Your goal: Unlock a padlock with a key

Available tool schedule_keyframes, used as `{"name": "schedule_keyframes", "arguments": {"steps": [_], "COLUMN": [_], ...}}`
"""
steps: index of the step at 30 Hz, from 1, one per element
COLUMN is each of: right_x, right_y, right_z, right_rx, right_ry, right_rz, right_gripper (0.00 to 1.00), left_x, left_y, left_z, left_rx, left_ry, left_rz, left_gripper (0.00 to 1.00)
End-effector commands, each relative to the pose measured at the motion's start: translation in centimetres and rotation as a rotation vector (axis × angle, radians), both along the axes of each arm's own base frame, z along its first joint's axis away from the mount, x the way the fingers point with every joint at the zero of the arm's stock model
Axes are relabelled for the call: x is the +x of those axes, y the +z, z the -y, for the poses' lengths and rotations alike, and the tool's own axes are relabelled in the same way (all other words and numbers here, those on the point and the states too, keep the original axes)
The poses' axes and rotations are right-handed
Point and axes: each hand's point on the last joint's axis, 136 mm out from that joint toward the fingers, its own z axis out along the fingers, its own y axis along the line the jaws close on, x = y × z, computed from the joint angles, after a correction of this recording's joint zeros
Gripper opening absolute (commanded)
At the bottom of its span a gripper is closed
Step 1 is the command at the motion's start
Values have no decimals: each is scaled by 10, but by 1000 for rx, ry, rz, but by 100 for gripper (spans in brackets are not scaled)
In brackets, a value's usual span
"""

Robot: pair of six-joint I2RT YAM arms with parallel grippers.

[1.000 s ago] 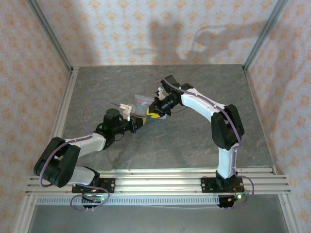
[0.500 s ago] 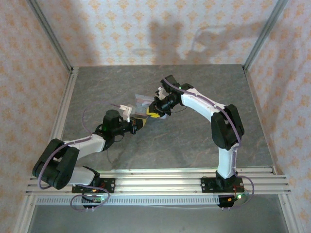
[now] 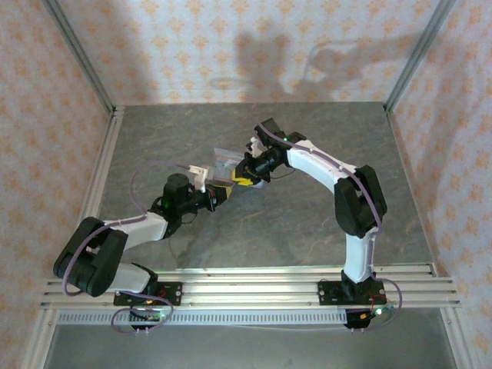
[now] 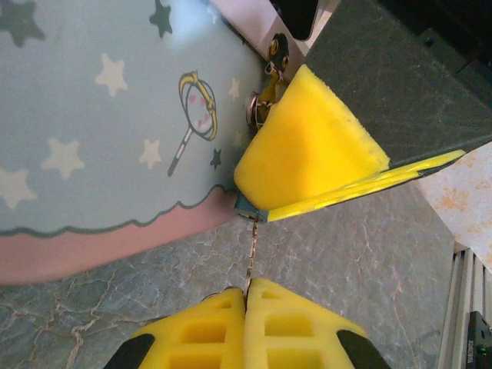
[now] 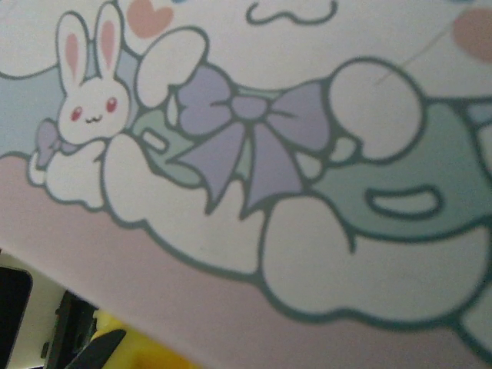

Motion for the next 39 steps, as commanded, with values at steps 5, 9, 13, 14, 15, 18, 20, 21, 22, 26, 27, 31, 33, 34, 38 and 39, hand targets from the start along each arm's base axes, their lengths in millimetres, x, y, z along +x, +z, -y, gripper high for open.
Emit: {"name": "schedule_keyframes", "arguments": {"steps": [5,9,13,14,15,18,20,21,22,26,27,31,33,34,38,39], "right_x": [0,-1,-1,0,0,0,0,0,0,0,0,-1,-2,-4,-9,-11], "right_y": [30,29,29,29,29,30,28,28,27,26,26,28,31,31,31,31], "right_z": [-4,-4,-5,-6,-6,-7,-8,-8,-8,-9,-9,-10,-10,-9,-7,-6], "right_rx": [73,72,80,85,89,97,100,101,102,109,114,123,127,124,109,105], "right_ry": [11,13,10,7,5,-1,-5,-8,-9,-18,-19,-14,-7,-1,34,41], "right_rz": [70,64,61,58,58,53,47,45,43,33,31,27,30,28,24,22], "right_gripper": [0,0,0,0,0,0,0,0,0,0,0,0,0,0,0,0], "left_x": [8,11,13,14,15,17,17,17,17,17,17,18,18,18,18,18], "left_y": [12,14,15,16,16,17,18,19,20,19,18,14,12,12,12,14], "left_z": [3,0,-1,0,0,0,2,2,3,8,9,10,10,9,5,4], "left_rx": [-24,-33,-50,-58,-64,-82,-92,-96,-98,-95,-94,-88,-83,-81,-53,-49], "left_ry": [18,44,59,61,63,70,68,69,69,57,54,54,57,60,71,73], "left_rz": [43,50,52,54,53,53,55,55,58,54,52,46,44,45,57,62], "left_gripper": [0,0,0,0,0,0,0,0,0,0,0,0,0,0,0,0]}}
